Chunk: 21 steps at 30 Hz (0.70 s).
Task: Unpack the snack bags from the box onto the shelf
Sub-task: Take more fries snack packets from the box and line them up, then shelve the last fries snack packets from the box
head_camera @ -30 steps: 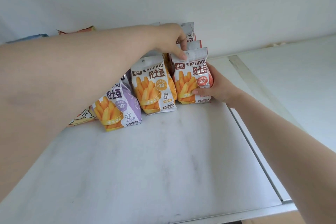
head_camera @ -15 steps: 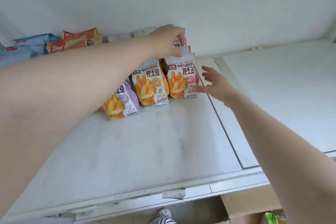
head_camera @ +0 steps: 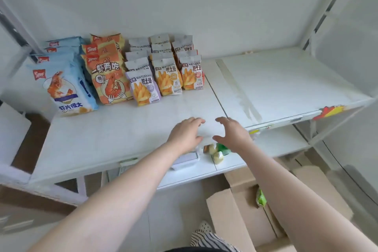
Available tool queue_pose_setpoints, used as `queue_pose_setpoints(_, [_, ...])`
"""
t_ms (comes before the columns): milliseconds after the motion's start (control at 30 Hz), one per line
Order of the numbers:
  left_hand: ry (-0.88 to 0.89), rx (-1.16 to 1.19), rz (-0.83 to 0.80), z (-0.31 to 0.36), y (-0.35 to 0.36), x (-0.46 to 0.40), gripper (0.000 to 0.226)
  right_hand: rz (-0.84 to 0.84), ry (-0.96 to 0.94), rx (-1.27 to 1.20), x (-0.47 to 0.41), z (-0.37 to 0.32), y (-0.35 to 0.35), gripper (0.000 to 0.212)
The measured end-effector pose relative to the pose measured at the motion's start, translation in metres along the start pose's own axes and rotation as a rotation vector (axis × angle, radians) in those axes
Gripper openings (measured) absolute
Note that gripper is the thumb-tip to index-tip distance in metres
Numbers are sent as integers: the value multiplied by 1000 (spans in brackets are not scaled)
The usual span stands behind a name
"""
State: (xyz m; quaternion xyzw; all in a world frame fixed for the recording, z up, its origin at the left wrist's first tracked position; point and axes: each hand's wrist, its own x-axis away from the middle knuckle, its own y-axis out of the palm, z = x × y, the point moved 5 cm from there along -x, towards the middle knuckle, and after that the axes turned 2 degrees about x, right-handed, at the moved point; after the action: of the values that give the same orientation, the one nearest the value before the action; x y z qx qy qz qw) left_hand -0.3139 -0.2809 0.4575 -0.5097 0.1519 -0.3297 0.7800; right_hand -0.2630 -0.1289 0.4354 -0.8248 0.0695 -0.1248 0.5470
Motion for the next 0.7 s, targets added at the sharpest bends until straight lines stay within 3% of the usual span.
queue_pose_setpoints(167, [116,-43,-31,12,37,91,54,10,62,26,101,-8,21,65])
queue_pose_setpoints(367, [62,-102,-160,22,83,178,60,-141,186,144,227,0,49,69])
queue_pose_setpoints(700, [185,-141,-375,130,177,232,58,-230,383,100,394,100,78,69])
